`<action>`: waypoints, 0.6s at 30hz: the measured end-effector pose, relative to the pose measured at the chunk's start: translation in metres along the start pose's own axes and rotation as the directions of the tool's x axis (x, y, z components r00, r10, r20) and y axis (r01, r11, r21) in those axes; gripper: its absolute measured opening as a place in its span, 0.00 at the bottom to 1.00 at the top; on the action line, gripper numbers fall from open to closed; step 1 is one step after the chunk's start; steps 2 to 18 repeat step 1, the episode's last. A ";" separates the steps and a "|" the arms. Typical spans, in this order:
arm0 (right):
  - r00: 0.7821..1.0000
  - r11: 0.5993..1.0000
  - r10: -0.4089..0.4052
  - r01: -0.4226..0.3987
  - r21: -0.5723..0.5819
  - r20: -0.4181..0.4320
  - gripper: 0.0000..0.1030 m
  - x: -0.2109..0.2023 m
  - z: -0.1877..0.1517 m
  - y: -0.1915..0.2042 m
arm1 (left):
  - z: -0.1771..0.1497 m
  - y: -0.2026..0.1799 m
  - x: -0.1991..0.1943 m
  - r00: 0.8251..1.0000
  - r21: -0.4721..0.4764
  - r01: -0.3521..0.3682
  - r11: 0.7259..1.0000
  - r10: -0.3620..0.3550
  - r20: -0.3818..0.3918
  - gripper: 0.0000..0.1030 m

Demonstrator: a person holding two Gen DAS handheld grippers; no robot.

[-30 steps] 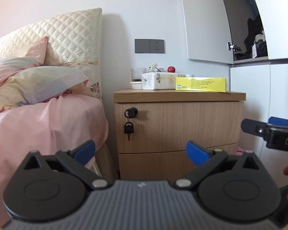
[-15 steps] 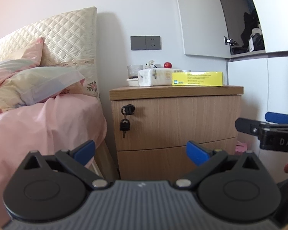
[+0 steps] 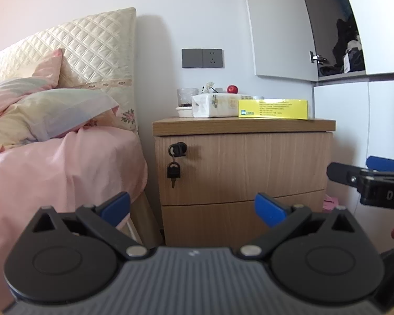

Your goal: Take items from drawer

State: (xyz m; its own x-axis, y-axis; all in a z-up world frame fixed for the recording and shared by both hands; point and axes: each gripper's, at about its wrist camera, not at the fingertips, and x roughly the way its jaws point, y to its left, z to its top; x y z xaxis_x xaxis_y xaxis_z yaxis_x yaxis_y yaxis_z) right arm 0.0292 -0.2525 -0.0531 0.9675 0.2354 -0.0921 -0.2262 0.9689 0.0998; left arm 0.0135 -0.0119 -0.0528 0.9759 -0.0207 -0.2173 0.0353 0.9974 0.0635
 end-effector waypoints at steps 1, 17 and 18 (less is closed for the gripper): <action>1.000 1.000 0.000 0.000 0.000 -0.001 1.00 0.000 0.000 0.000 | 0.000 0.000 0.000 1.000 -0.002 -0.001 1.000 0.001 -0.003 1.00; 1.000 1.000 0.000 0.000 0.000 -0.001 1.00 0.000 0.000 0.000 | 0.000 0.000 0.000 1.000 -0.002 -0.001 1.000 0.001 -0.003 1.00; 1.000 1.000 0.000 0.000 0.000 -0.001 1.00 0.000 0.000 0.000 | 0.000 0.000 0.000 1.000 -0.002 -0.001 1.000 0.001 -0.003 1.00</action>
